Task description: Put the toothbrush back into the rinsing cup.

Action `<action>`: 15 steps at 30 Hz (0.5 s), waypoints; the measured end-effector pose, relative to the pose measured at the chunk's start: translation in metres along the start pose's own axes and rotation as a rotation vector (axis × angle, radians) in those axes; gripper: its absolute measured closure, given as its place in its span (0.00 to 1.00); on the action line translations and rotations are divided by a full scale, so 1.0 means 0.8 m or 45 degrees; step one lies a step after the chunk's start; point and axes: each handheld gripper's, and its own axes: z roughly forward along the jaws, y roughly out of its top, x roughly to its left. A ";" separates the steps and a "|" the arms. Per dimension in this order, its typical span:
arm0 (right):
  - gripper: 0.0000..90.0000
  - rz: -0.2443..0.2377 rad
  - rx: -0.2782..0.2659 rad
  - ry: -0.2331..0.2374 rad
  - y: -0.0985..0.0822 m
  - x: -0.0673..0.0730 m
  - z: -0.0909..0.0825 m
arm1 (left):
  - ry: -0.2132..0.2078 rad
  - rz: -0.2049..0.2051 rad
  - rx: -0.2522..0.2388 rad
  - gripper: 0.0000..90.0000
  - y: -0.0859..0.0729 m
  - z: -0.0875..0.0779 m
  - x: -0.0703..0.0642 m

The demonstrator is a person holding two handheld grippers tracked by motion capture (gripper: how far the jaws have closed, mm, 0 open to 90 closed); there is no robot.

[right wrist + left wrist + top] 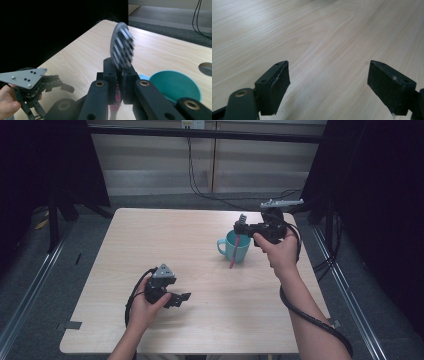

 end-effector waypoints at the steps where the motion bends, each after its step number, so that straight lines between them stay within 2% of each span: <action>1: 0.95 -0.010 0.005 -0.011 0.004 0.001 -0.001 | -0.006 -0.021 0.002 0.20 -0.001 0.000 0.002; 7: 0.94 -0.016 -0.009 -0.036 0.012 -0.004 -0.005 | -0.007 -0.024 0.016 0.20 -0.004 0.003 0.002; 15: 0.94 0.020 -0.029 -0.043 0.019 -0.019 -0.009 | 0.002 -0.032 0.019 0.20 -0.007 0.003 0.006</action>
